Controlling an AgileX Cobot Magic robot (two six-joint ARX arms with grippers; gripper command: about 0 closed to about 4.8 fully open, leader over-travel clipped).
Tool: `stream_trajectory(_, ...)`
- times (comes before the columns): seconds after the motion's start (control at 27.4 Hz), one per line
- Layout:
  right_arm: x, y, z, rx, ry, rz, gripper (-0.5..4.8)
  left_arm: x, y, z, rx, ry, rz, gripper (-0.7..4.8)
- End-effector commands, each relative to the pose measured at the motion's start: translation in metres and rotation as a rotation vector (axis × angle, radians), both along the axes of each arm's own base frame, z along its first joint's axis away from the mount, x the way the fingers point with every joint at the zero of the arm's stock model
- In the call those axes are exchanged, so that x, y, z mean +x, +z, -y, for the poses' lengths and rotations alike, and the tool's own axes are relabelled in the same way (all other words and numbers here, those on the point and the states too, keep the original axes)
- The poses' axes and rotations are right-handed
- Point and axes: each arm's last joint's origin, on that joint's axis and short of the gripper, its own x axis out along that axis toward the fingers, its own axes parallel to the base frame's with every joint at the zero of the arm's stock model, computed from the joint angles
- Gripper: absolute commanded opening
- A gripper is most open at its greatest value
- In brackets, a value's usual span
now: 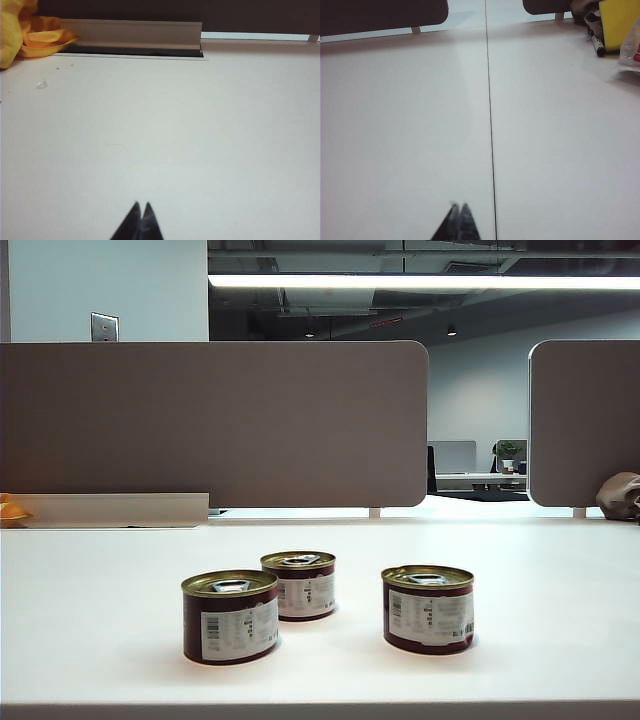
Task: Pick up the cans one by one and stack them together.
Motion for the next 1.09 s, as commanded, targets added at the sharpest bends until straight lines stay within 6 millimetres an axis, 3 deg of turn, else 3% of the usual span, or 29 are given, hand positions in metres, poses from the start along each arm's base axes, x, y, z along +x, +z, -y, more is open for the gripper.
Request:
stream_trajectory(0.04,0.000,-0.002,0.000,0.001,0.001,-0.001,-0.01,0.000,0.000,0.000,0.007,-0.002,-0.004,-0.04)
stream_trajectory(0.58,0.000,-0.002,0.000,0.003,0.003,-0.001,-0.01,0.000,0.001,0.000,-0.002,-0.001,0.004,-0.04)
stream_trajectory(0.73,0.000,0.001,-0.002,0.097,0.037,0.011,-0.01,0.000,0.007,0.000,-0.041,0.002,0.033,-0.04)
stream_trajectory(0.91,0.001,0.014,-0.005,0.302,0.156,0.106,-0.01,-0.006,0.041,-0.001,-0.133,0.005,0.173,-0.05)
stream_trajectory(0.95,-0.001,0.024,-0.007,0.372,0.221,0.148,-0.01,-0.011,0.060,-0.002,-0.144,-0.005,0.229,-0.04)
stream_trajectory(1.09,-0.008,0.051,-0.010,0.422,0.359,0.229,-0.01,-0.026,0.099,-0.002,-0.162,-0.084,0.342,-0.04)
